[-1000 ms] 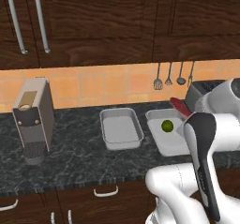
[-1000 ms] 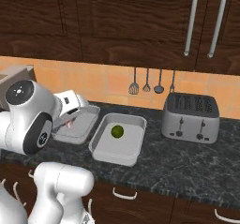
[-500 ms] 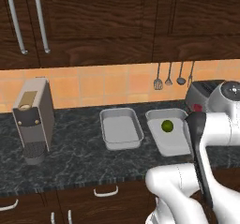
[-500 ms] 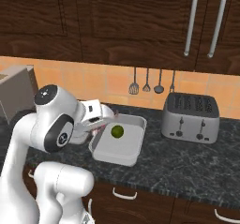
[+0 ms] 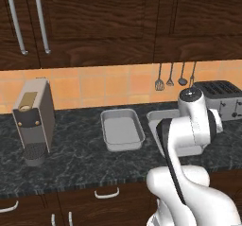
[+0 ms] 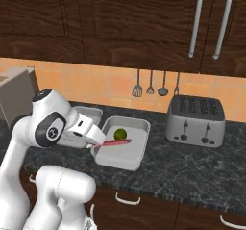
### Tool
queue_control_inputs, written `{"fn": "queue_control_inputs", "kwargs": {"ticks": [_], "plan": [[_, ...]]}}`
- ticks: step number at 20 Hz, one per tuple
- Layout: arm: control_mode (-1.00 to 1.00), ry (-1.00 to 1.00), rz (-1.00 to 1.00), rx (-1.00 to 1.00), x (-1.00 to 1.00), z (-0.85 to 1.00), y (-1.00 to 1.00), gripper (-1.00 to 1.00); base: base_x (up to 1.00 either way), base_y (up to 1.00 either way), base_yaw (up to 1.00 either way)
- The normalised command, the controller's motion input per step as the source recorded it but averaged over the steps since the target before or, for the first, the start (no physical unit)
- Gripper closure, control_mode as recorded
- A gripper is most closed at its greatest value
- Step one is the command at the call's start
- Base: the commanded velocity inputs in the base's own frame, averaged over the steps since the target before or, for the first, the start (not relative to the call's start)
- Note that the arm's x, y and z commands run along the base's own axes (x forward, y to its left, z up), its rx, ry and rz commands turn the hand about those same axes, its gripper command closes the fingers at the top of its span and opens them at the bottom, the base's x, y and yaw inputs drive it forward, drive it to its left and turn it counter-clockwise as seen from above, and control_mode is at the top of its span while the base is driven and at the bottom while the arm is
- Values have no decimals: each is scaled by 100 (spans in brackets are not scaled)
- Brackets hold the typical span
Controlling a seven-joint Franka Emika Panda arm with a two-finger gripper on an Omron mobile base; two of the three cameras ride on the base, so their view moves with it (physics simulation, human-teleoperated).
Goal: Place one lime and one steak in each tupperware on the nearby counter, to pack two identical lunches.
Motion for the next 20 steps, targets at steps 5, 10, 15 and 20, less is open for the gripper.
{"fn": "queue_control_inputs", "kwargs": {"ticks": [5, 10, 15, 20], "plan": [[-100, -14, -22, 22, 28, -20, 16, 100, 0, 0, 0], [-100, -4, 2, 2, 38, -38, -3, 100, 0, 0, 0], [-100, 0, 5, 8, 27, -50, -8, 100, 0, 0, 0], [-100, -5, 2, 8, 31, -39, -14, 100, 0, 0, 0]]}}
